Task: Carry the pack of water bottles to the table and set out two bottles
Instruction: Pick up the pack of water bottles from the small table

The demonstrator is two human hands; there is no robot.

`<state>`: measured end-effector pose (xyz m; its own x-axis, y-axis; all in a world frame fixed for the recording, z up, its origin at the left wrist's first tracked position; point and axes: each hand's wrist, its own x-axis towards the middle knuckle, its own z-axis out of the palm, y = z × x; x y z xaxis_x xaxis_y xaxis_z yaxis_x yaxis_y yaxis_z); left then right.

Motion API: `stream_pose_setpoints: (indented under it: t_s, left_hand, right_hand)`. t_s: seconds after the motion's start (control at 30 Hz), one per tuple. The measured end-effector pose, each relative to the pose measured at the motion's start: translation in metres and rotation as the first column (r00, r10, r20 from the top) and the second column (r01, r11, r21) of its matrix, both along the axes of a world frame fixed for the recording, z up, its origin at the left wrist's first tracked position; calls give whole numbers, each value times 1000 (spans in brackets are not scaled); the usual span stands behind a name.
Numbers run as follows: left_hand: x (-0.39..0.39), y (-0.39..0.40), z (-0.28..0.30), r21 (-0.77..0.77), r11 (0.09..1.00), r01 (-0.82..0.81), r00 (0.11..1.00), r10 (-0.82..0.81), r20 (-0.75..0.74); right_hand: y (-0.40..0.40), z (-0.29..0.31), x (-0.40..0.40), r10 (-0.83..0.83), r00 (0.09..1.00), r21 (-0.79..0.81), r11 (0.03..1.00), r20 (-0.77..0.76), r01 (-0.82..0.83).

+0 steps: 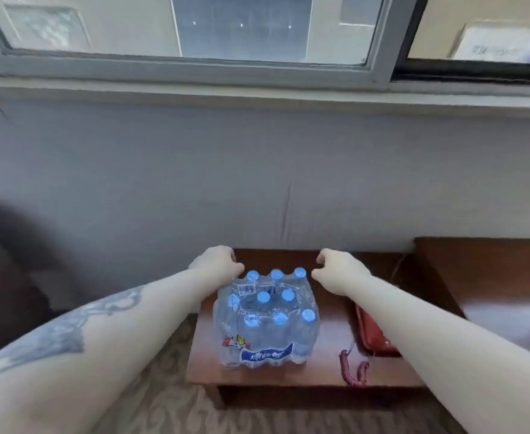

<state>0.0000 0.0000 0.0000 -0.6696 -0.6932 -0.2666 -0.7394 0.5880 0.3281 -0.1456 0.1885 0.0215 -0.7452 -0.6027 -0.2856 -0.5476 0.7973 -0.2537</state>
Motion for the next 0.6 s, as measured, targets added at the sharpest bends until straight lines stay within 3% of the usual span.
stream_pose_setpoints:
  t_s: [0.23,0.37,0.47,0.6]
  left_hand:
    - [-8,7,-80,90,986,-138,989,133,57]
    - [-7,8,-113,123,961,-249,968,248,25]
    - [-6,6,-132,280,869,-407,903,428,-16]
    - [0,6,-156,537,671,-511,798,603,5]
  right_hand:
    - [-11,-92,-22,-90,955,-24,995,282,101]
    - [-25,-134,-19,-287,789,-67,922,543,381]
    - [-34,-154,-15,-377,652,-55,839,658,541]
    - [-37,-175,-8,-426,589,-50,781,687,623]
